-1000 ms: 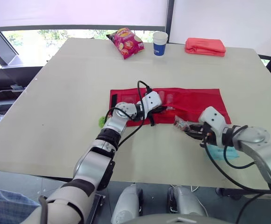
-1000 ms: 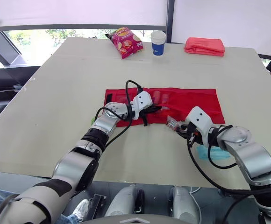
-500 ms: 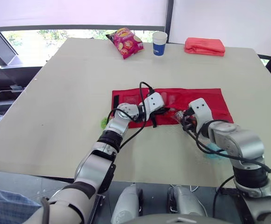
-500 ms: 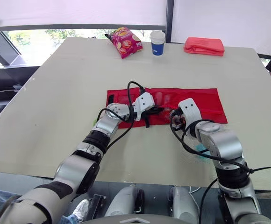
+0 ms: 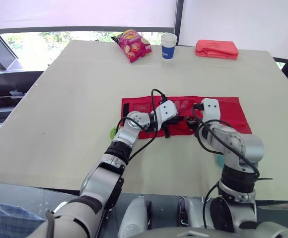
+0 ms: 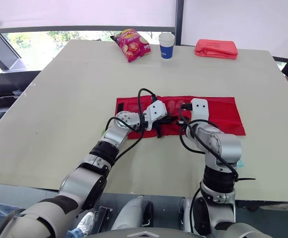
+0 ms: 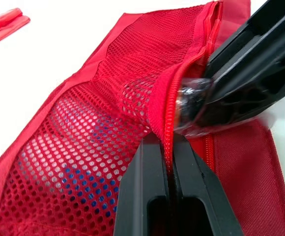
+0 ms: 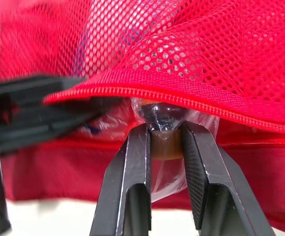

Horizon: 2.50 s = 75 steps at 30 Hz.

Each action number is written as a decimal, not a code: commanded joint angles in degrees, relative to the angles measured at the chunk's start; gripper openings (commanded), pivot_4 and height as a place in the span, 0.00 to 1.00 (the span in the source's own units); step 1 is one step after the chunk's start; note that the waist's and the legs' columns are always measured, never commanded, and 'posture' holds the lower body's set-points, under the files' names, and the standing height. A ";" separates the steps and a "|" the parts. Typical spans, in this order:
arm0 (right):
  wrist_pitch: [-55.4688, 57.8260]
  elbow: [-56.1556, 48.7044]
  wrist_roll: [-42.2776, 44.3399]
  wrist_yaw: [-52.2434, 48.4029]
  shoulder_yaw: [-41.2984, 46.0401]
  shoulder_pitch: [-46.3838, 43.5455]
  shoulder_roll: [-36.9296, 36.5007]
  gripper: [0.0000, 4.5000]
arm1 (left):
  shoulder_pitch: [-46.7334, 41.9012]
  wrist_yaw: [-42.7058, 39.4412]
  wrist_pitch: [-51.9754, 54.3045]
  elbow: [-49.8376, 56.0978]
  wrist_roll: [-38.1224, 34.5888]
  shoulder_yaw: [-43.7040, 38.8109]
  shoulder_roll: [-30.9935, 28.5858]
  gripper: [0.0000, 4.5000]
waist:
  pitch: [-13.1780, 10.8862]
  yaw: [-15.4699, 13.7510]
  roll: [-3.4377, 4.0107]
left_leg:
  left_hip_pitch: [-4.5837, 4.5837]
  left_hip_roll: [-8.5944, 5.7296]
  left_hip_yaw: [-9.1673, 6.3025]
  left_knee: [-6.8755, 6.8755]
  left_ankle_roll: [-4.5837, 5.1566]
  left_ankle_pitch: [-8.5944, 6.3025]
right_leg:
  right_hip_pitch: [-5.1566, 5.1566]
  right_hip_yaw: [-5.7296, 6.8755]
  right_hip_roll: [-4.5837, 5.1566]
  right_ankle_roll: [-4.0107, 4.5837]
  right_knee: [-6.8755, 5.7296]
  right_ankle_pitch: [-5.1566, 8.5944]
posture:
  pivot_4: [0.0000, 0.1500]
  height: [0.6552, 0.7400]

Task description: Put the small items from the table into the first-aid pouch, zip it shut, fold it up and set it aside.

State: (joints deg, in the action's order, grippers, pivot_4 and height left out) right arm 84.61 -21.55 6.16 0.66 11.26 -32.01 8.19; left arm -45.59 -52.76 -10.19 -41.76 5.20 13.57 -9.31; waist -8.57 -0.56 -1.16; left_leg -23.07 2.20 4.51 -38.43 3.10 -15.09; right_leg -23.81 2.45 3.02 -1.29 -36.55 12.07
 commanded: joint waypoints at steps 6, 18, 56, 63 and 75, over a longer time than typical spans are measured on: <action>-5.43 3.01 0.07 4.95 3.99 -4.76 3.85 0.08 | 1.11 -1.23 0.07 2.89 -0.52 1.93 1.35 0.00 | 0.00 0.16 0.01 | 0.01 0.00 0.00 0.04 0.00 0.00 | 0.00 -0.02 -0.01 0.01 0.02 0.00 | 1.00 1.00; -11.19 6.37 1.87 5.43 -0.46 -5.08 0.85 0.67 | 1.10 -1.15 -0.19 2.54 -0.54 2.43 1.71 0.00 | 0.00 1.39 0.01 | 0.02 0.02 -0.01 0.06 0.00 0.00 | -0.01 -0.03 -0.01 -0.02 0.02 0.02 | 1.00 1.00; -38.78 0.51 -0.90 -15.57 -22.76 14.42 -27.85 0.00 | -7.09 -10.42 -5.29 -14.66 -5.81 -4.62 -0.83 0.00 | -0.04 1.29 -0.03 | -0.40 0.09 -0.12 0.09 0.02 -0.01 | -0.21 0.14 -0.11 -0.23 0.47 0.11 | 1.00 1.00; -40.56 3.44 -1.76 -15.11 -22.38 12.78 -25.26 0.00 | -6.92 -11.07 -6.27 -14.79 -5.42 -4.27 -0.77 0.00 | -0.04 1.31 -0.03 | -0.46 0.09 -0.24 0.07 0.02 -0.01 | -0.23 0.25 -0.13 -0.23 0.47 0.11 | 1.00 1.00; -47.20 9.55 -6.78 -14.37 -22.78 11.00 -26.24 0.00 | -6.26 -11.72 -7.33 -14.10 -4.72 -3.53 -0.86 0.00 | -0.03 1.26 -0.02 | -0.49 0.07 -0.26 0.03 0.01 0.00 | -0.23 0.28 -0.12 -0.09 0.45 0.02 | 1.00 1.00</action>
State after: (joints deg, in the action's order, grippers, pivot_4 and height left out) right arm 38.07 -10.56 0.42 -13.49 -12.56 -20.82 -16.93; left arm -51.64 -63.77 -16.28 -56.80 0.09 9.59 -9.88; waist -8.60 0.70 -1.18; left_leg -23.57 2.27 4.24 -38.40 3.11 -15.09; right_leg -24.03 2.73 2.90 -1.38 -36.10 12.09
